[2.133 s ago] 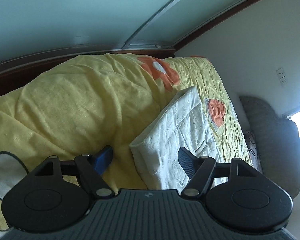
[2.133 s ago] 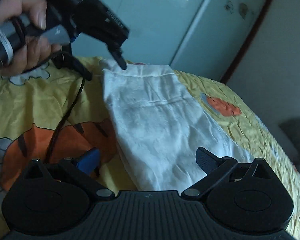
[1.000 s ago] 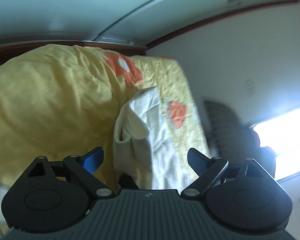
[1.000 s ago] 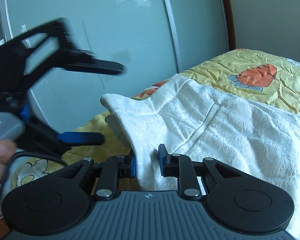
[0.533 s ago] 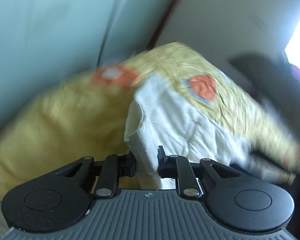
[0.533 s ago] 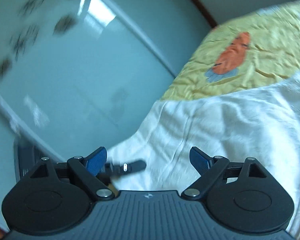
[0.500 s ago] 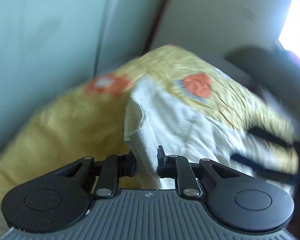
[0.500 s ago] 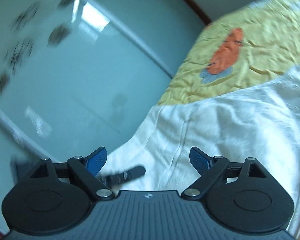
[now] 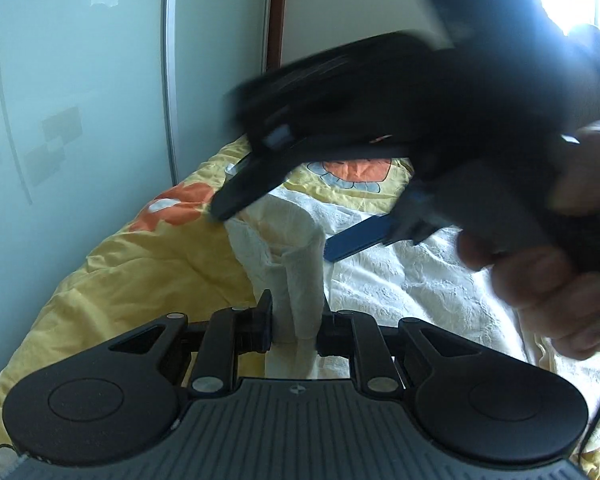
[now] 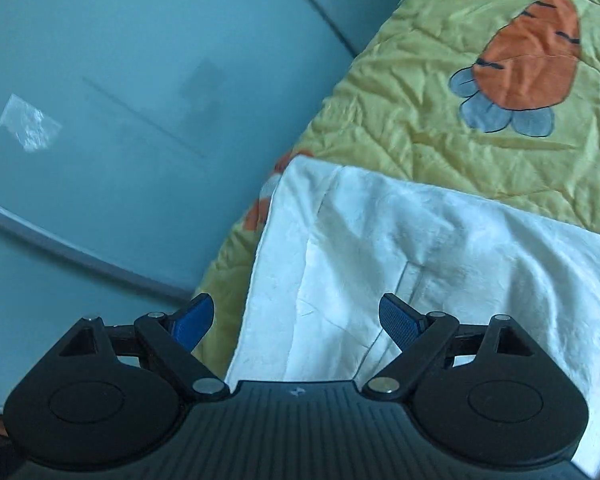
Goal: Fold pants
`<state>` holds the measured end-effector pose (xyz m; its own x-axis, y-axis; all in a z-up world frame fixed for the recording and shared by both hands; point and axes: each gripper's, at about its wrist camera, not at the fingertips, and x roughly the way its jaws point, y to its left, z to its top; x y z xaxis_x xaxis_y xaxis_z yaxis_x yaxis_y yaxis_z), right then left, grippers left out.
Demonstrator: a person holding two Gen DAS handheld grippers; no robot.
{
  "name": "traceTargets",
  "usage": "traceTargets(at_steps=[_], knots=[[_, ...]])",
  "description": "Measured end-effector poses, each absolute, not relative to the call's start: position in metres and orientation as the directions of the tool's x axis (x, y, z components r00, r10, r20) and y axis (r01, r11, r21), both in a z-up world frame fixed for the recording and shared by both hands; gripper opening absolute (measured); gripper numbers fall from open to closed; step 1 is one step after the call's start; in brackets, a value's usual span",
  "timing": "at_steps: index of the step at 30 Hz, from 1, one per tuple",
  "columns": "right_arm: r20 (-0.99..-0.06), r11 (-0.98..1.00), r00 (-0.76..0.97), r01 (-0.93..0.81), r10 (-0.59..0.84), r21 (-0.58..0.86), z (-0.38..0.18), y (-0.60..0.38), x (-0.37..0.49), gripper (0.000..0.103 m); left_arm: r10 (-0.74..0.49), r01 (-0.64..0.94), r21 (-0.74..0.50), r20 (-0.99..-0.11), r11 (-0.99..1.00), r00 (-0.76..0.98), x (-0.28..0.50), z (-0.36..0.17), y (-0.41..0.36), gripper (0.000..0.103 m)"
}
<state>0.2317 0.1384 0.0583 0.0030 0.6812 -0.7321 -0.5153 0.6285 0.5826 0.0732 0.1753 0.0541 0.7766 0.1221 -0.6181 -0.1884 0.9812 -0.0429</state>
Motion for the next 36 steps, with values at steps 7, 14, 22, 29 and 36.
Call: traceTargets(at_steps=[7, 14, 22, 29, 36], knots=[[-0.794, 0.621, -0.025, -0.608, 0.608, 0.495, 0.048, 0.171, 0.218, 0.085, 0.131, -0.179, -0.015, -0.616, 0.984, 0.776, 0.075, 0.048, 0.174, 0.017], [-0.731, 0.6, -0.016, -0.56, 0.682, 0.572, 0.042, 0.132, 0.232, 0.015, 0.013, -0.147, -0.169, -0.612, 0.974, 0.791, 0.049, 0.049, 0.188, 0.045], [-0.573, 0.501, 0.015, -0.502, 0.82, 0.705, 0.045, 0.075, 0.217, 0.014, -0.084, -0.119, -0.362, -0.5, 0.925, 0.862, -0.032, 0.078, 0.223, 0.066], [-0.389, 0.392, 0.1, -0.43, 0.916, 0.813, 0.073, -0.02, 0.199, 0.008, -0.111, -0.098, -0.418, -0.449, 0.903, 0.887, -0.034, 0.103, 0.225, 0.067], [-0.321, 0.379, 0.228, -0.288, 0.919, 0.879, 0.052, -0.138, 0.175, 0.008, -0.201, 0.017, -0.429, -0.388, 0.903, 0.9, -0.013, 0.11, 0.191, 0.083]])
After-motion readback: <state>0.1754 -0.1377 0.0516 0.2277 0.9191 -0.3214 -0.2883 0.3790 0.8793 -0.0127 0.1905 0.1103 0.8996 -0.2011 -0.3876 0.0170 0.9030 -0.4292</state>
